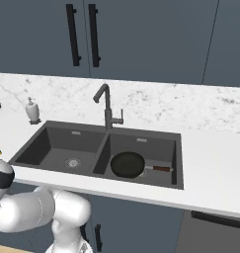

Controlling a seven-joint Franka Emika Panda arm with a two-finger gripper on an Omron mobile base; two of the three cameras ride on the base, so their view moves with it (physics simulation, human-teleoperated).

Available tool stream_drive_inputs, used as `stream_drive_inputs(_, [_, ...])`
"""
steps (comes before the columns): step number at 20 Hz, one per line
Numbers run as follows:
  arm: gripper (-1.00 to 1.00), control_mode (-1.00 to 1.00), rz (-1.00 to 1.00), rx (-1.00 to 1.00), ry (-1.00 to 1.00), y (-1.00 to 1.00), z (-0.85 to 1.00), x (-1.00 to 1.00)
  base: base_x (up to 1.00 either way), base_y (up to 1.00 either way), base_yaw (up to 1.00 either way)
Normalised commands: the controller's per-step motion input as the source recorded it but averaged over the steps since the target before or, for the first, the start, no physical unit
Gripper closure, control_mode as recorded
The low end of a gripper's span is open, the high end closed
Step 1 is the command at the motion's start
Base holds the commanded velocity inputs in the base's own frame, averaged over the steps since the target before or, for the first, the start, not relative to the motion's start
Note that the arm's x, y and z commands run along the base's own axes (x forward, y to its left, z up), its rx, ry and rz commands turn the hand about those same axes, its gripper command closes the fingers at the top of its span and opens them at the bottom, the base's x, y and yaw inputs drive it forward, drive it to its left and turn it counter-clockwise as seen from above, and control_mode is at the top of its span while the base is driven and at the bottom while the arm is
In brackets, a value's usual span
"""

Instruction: Pick the pan and sponge and place them into the sink. Then turn on the water.

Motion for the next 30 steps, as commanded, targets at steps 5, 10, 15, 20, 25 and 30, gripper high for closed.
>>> stream_drive_inputs(5, [-1.00,-1.00,0.00,-0.02,0.00,0.02,-0.20,0.24,0.00,0.00,0.00])
stream_drive_inputs(10, [-1.00,-1.00,0.00,0.00,0.00,0.00,-0.27,0.33,0.00,0.00,0.00])
stream_drive_inputs(15, [-1.00,-1.00,0.00,0.00,0.00,0.10,-0.41,0.29,0.00,0.00,0.00])
stream_drive_inputs(20, [-1.00,-1.00,0.00,0.00,0.00,0.32,-0.18,0.29,0.00,0.00,0.00])
stream_drive_inputs(25, [-1.00,-1.00,0.00,-0.01,0.00,0.29,-0.20,0.27,0.00,0.00,0.00])
stream_drive_inputs(30, [-1.00,-1.00,0.00,-0.01,0.04,0.21,-0.23,0.29,0.00,0.00,0.00])
